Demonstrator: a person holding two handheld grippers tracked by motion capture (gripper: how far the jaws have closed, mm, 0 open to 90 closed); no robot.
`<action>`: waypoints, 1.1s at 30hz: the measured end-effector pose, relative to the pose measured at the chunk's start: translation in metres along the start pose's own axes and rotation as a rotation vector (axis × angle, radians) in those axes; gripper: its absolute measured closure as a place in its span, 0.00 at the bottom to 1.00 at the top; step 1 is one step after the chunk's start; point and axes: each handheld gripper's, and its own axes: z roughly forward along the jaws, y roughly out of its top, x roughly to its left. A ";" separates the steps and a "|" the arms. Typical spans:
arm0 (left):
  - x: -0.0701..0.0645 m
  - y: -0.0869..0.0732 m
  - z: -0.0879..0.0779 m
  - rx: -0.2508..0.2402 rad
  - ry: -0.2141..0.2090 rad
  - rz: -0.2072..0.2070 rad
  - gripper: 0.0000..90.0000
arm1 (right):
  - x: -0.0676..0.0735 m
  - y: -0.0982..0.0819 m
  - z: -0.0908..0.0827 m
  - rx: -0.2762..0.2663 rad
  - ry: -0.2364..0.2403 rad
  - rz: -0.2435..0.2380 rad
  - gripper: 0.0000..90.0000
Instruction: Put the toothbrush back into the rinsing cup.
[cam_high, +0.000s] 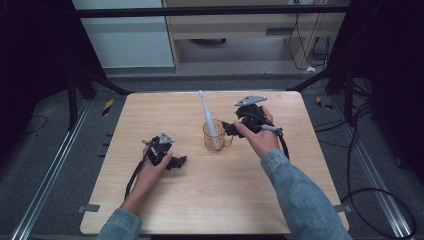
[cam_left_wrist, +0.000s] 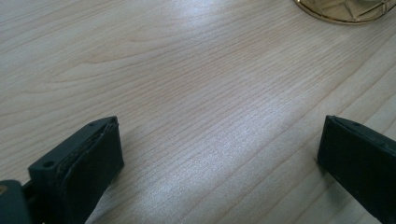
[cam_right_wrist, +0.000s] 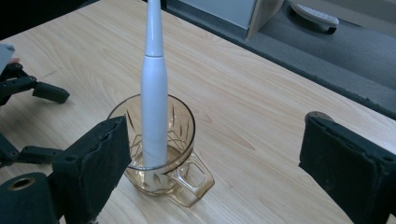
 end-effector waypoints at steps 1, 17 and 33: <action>0.000 0.000 0.000 0.000 0.000 0.000 0.00 | -0.001 -0.001 -0.001 -0.002 -0.004 0.000 0.10; 0.000 0.000 0.000 0.000 0.001 0.002 0.00 | -0.020 -0.018 -0.019 -0.007 -0.046 0.021 0.10; 0.000 0.000 0.000 -0.001 0.001 -0.002 0.00 | -0.036 -0.035 -0.028 0.016 -0.077 0.035 0.10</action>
